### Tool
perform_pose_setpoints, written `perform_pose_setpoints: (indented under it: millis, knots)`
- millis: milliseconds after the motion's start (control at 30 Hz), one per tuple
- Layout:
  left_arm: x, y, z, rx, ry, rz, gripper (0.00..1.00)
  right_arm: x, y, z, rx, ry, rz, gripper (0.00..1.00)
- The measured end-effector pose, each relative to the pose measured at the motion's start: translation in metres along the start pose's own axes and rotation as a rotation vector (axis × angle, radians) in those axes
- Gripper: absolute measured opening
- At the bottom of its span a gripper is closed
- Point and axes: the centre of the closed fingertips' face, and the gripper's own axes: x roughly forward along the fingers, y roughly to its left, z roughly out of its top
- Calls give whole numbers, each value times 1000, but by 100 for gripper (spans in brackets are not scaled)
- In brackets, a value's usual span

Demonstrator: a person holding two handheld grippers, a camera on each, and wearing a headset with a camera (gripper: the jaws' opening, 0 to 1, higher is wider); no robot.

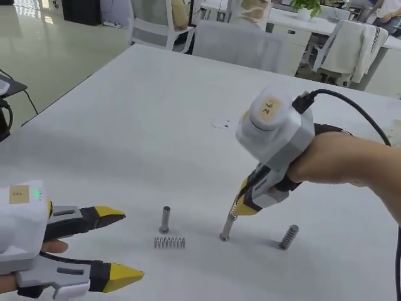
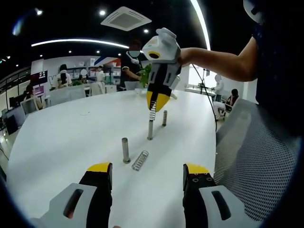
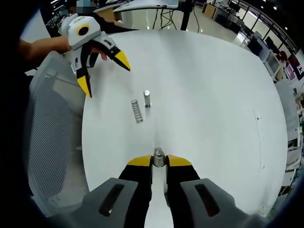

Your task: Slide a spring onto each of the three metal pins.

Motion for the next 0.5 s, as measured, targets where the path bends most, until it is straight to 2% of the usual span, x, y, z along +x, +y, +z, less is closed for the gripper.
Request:
perform_pose_setpoints:
  millis: [500]
  knots:
    - [-2, 1, -2, -4, 1, 2, 54, 17, -1, -4, 5, 21, 11, 8]
